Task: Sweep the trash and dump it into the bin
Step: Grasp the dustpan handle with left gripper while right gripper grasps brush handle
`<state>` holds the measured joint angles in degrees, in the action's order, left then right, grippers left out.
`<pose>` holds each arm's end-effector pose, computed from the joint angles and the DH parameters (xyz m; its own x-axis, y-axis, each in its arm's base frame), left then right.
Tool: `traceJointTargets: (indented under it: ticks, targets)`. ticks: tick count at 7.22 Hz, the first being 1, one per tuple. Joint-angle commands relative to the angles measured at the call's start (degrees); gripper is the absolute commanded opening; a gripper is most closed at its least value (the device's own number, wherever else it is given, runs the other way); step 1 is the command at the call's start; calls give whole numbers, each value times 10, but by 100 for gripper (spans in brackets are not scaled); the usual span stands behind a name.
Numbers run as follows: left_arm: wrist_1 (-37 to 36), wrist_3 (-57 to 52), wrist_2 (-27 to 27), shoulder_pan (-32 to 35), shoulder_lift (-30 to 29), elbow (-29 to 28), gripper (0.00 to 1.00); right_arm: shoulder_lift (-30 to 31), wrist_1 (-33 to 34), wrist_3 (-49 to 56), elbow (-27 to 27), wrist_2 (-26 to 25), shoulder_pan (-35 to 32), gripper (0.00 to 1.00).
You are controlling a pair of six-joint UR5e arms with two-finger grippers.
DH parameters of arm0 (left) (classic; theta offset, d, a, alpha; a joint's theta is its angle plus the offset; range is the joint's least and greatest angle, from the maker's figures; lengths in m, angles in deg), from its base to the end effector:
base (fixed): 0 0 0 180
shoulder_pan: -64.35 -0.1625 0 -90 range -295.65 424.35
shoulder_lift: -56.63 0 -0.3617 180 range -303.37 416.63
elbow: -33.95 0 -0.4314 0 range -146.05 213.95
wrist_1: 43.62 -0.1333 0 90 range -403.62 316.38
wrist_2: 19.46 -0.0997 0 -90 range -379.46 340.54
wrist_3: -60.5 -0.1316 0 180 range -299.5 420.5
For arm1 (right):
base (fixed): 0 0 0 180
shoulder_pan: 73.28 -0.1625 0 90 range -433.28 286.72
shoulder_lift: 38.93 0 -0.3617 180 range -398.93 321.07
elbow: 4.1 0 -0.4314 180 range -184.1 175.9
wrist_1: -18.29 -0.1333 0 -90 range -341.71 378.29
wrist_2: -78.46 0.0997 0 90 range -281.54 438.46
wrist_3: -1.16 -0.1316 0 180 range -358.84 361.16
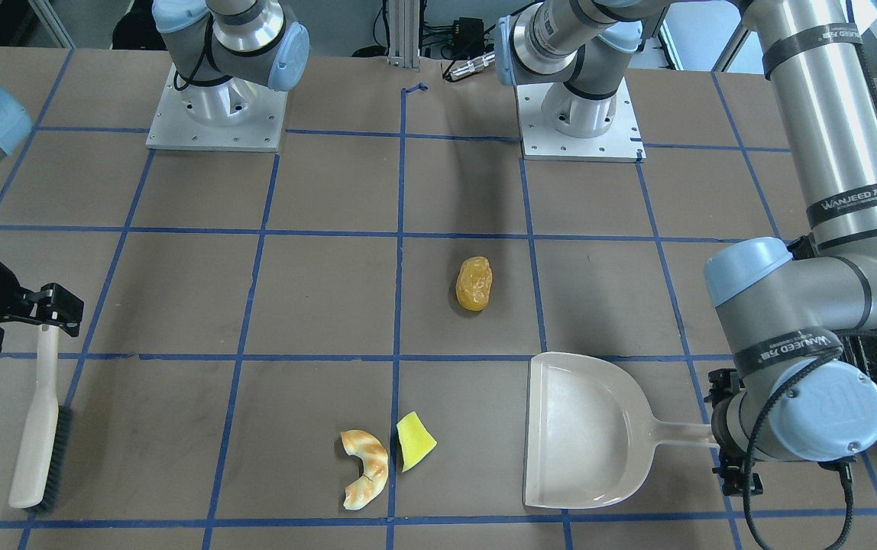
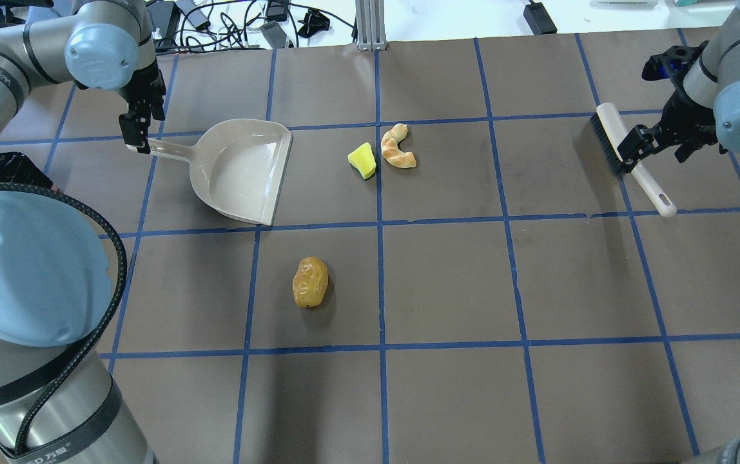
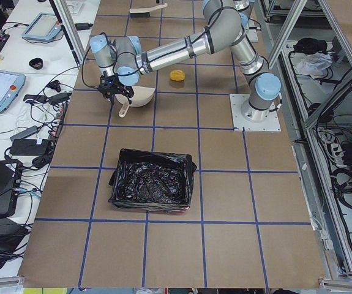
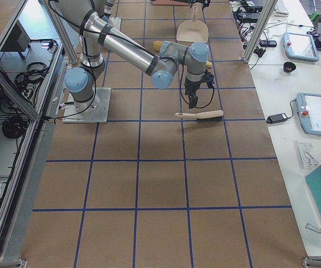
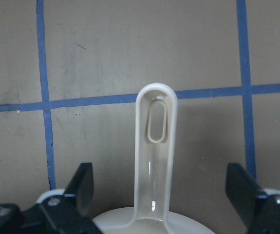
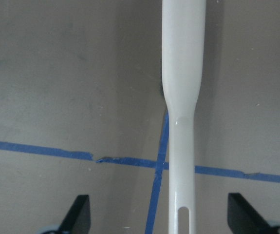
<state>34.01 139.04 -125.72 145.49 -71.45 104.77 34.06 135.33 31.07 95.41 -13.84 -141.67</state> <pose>0.0150 -0.7222 0.1706 -0.0395 -0.9852 -0.1667 -0.9648 0.0810 -0.2500 -0.0993 -0.5982 0.1852 -0.9888 -0.1443 0.0393 -0.1439 0.9895 0.0121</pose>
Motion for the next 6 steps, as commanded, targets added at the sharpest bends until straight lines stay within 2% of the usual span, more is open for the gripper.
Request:
traceJointTargets:
  ticks: [1,3,4,5,6]
  targets:
    - [-6,12,-4,2,-2,6,94,-35,28,9,1,-2,10,99]
    - [-35,20,-4,12,-13,9,89,-41,37,9,6,-4,10,96]
    - [-35,21,-5,16,-13,19,85,-47,36,9,6,-28,10,96]
    - [-38,21,-10,17,-10,35,83,-53,36,9,6,-51,10,95]
    - [-67,21,-19,17,-7,61,82,-55,32,8,7,-52,10,95]
